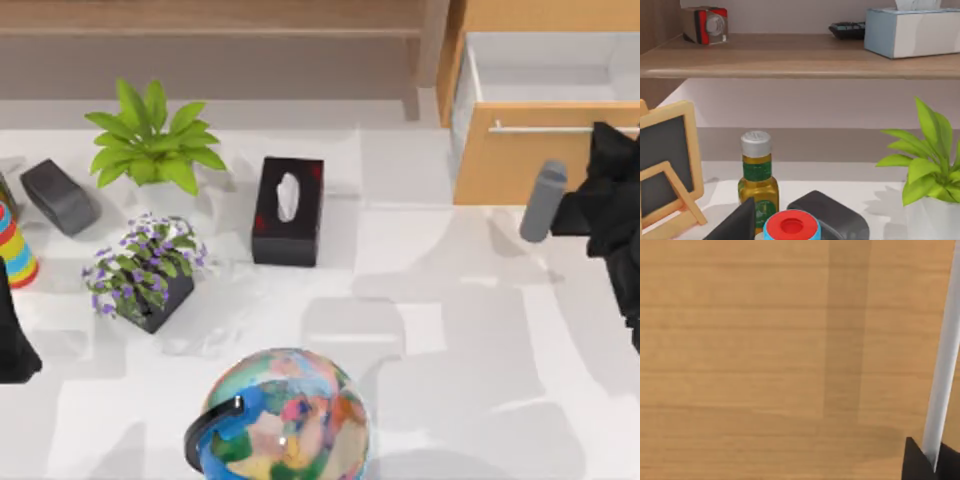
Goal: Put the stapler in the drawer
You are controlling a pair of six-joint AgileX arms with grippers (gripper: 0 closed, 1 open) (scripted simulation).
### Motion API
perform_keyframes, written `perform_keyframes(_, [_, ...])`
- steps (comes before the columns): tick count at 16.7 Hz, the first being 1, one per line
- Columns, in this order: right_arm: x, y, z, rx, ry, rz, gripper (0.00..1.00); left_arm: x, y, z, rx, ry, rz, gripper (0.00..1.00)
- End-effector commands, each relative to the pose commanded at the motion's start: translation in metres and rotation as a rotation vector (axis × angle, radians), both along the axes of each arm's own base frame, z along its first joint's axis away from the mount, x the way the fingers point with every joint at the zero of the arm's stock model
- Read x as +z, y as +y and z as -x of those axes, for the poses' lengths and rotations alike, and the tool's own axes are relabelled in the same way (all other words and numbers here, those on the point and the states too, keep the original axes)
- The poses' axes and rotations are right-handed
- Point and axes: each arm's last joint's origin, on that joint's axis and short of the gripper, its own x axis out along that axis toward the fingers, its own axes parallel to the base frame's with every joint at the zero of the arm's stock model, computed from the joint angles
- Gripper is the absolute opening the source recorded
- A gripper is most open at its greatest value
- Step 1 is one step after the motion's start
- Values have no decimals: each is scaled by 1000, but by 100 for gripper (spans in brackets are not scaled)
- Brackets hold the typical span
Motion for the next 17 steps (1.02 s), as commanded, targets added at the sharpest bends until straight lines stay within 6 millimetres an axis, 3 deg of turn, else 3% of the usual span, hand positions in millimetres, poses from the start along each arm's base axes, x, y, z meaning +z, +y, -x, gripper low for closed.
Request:
perform_keyframes(8, [5,2,11,-3,-26,-5,0,0,0,0,0,0,0,100])
perform_keyframes(14, [1,-1,63,-3,-5,2,0,0,0,0,0,0,0,100])
perform_keyframes(17, [4,1,70,-3,-18,-3,0,0,0,0,0,0,0,100])
